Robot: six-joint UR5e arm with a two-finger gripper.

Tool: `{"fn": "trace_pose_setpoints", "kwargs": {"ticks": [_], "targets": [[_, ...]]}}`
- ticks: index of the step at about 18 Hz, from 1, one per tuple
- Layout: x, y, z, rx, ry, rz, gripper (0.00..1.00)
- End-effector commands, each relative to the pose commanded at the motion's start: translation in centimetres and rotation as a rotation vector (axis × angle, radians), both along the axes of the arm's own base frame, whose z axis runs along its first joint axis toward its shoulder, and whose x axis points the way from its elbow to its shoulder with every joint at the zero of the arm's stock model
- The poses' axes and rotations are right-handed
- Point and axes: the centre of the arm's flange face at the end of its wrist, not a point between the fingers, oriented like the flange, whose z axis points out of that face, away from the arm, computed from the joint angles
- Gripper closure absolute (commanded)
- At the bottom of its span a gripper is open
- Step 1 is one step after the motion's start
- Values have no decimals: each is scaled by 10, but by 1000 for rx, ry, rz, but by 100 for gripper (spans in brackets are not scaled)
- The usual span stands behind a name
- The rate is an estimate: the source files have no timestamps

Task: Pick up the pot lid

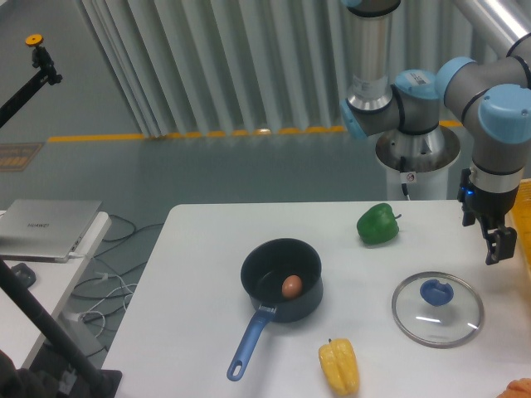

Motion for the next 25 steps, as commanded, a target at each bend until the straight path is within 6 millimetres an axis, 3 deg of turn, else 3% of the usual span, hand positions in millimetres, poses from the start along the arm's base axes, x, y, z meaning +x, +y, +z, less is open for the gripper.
{"fn": "trace_pose_setpoints", "kwargs": {"ticks": [11,21,25], "targets": [[-1,-3,-6,-6,-8,37,0],[6,7,-6,2,27,423,0],[29,37,-26,-19,14,541,0]]}}
